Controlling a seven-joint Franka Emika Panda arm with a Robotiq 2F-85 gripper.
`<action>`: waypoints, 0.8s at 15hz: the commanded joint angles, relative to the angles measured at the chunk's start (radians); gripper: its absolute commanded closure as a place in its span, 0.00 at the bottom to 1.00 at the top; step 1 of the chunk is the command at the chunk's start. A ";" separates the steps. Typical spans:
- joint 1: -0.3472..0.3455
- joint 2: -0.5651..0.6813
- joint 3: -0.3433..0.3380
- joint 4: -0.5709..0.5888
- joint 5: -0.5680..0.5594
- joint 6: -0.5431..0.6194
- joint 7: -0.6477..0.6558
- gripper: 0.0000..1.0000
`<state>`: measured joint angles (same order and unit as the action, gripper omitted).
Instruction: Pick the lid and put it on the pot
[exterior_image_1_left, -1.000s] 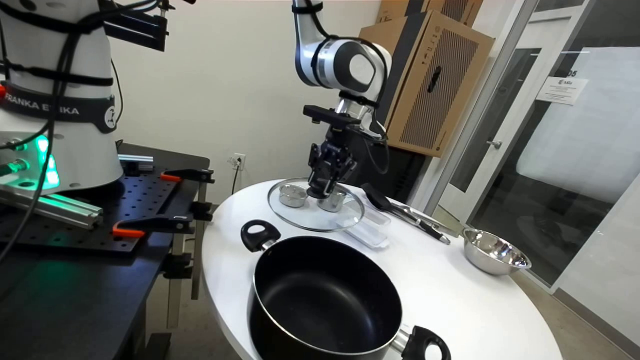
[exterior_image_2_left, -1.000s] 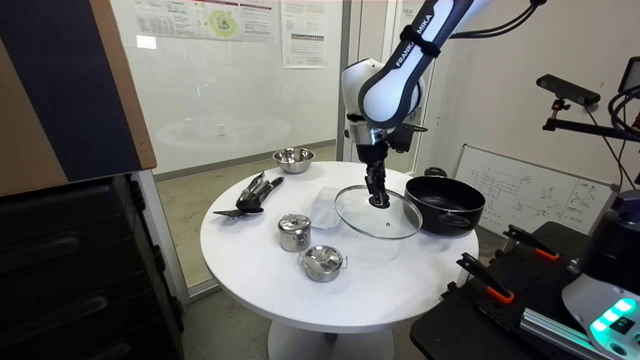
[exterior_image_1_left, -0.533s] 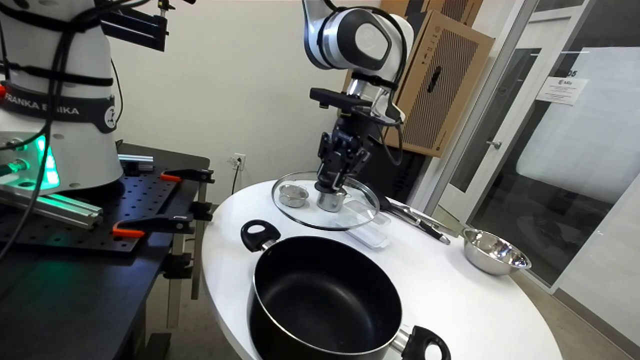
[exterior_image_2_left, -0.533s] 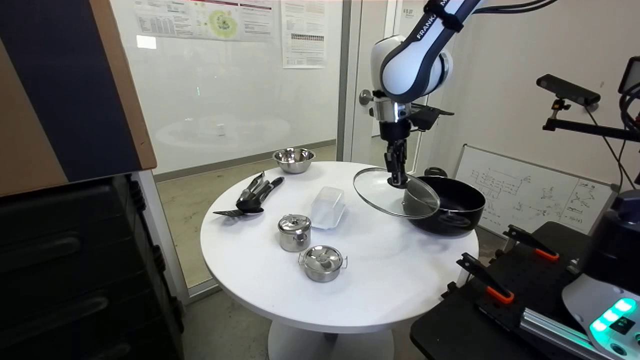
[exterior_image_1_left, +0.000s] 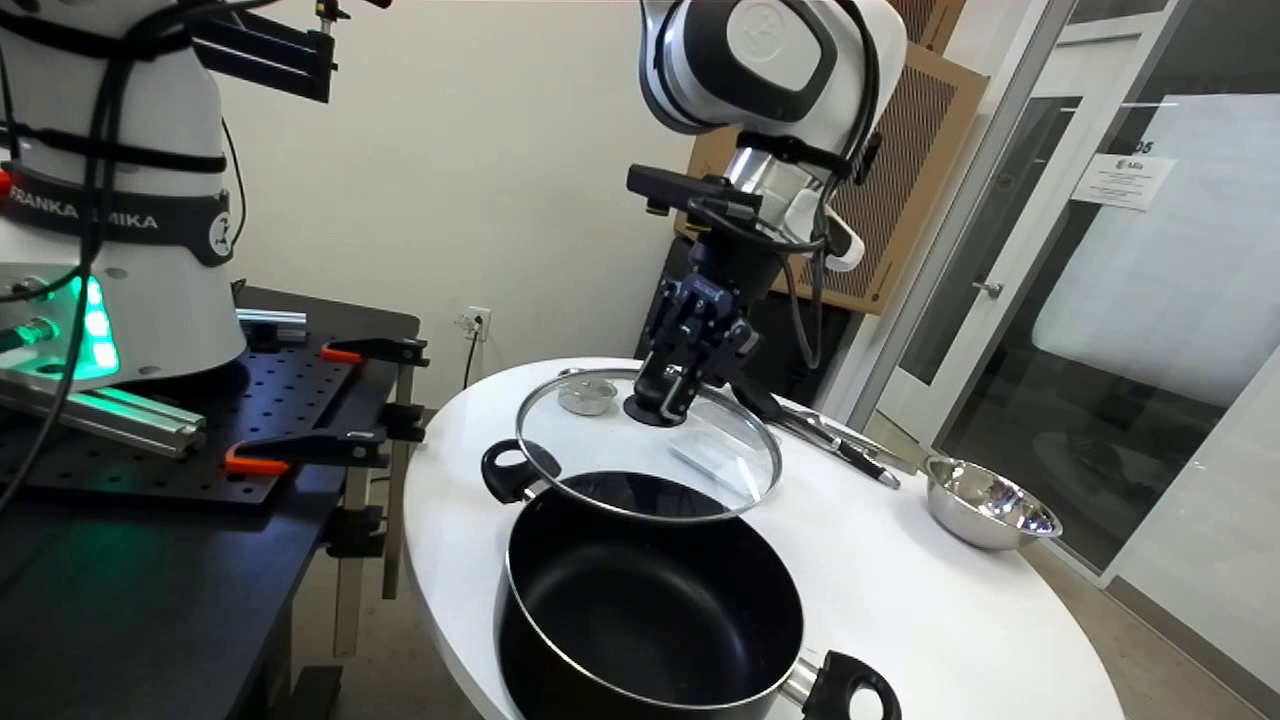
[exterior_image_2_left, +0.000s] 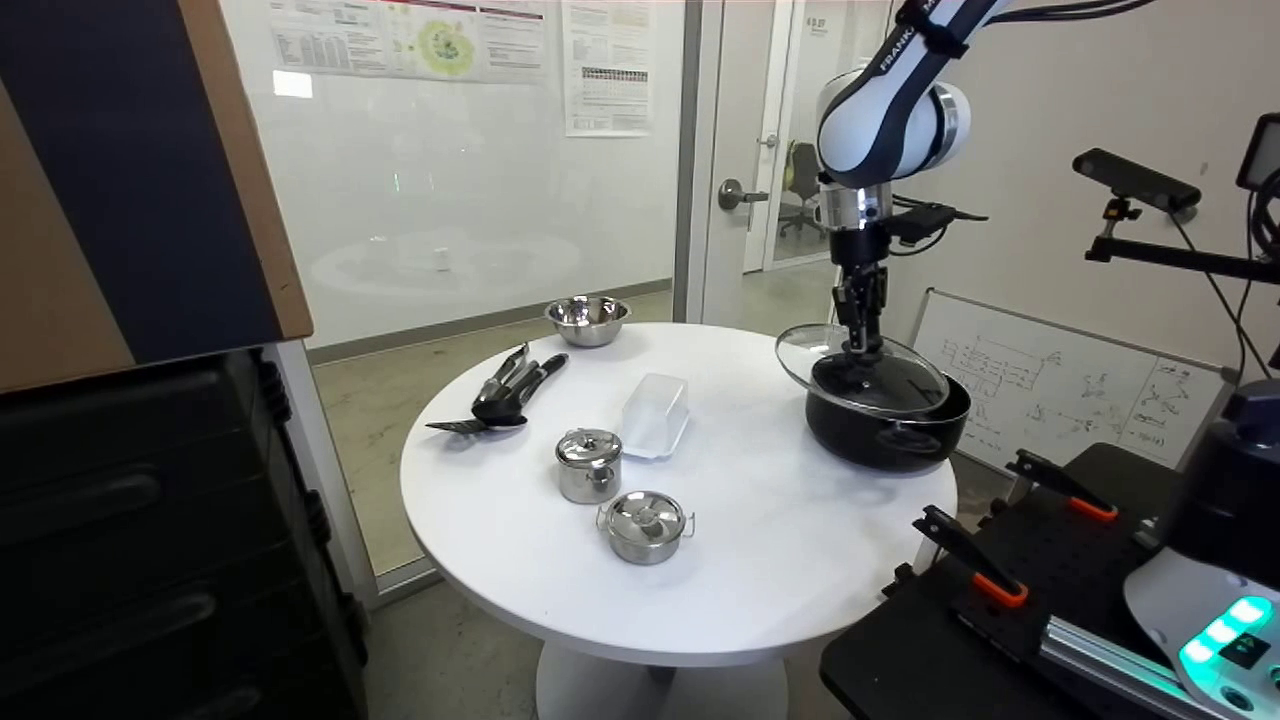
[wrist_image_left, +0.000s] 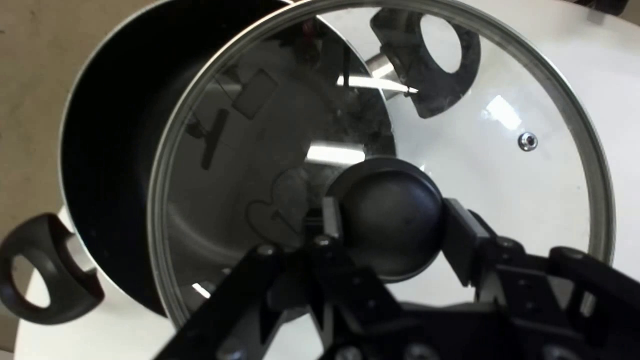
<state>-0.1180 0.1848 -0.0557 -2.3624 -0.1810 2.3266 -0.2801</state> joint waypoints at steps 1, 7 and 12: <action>-0.028 0.004 -0.031 0.020 0.033 -0.059 -0.017 0.74; -0.055 0.066 -0.063 0.057 0.039 -0.110 0.012 0.74; -0.055 0.084 -0.064 0.032 0.021 -0.066 0.007 0.49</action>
<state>-0.1750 0.2683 -0.1175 -2.3317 -0.1603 2.2619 -0.2724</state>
